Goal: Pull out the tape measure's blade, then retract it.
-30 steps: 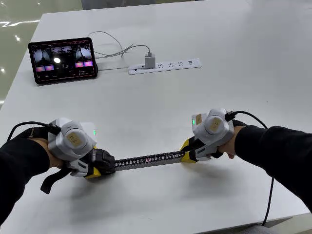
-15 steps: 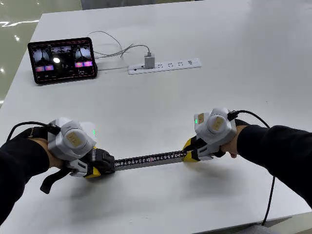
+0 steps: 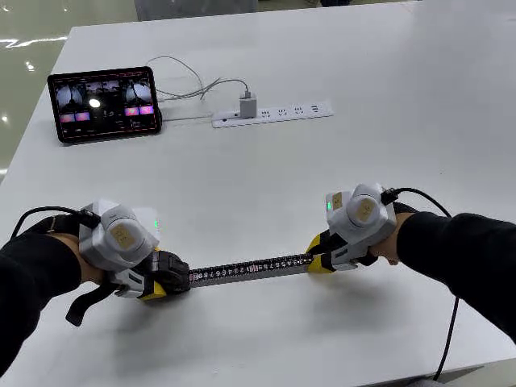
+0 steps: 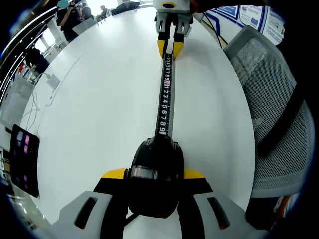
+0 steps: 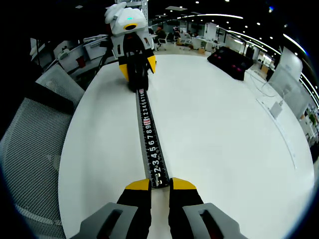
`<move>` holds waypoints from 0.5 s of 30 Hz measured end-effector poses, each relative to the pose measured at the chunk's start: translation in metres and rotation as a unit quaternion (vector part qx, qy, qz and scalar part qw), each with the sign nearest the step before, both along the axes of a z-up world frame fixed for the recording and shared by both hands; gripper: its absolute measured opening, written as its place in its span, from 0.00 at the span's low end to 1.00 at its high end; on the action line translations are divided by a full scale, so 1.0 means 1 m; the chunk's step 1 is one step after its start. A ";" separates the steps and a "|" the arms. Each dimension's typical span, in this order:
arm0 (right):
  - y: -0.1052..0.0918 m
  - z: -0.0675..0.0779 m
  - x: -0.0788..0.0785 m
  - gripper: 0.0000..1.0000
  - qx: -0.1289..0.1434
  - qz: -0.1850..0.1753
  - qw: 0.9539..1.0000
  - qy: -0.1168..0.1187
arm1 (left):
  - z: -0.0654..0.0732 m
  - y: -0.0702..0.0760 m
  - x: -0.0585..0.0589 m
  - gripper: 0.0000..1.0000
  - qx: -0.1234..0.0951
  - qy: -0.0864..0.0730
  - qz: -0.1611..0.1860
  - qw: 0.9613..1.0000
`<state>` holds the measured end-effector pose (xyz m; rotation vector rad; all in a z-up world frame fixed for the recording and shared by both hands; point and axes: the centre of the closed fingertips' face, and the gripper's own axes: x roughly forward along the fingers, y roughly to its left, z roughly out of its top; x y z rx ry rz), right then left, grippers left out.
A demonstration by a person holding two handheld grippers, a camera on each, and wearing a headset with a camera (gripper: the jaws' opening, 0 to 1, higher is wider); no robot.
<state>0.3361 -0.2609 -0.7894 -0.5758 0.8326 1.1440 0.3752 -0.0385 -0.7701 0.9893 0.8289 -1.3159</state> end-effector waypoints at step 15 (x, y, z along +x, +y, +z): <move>-0.006 -0.001 -0.001 0.08 0.001 -0.005 1.000 0.002 | -0.001 0.000 0.001 0.33 0.001 0.000 -0.001 1.000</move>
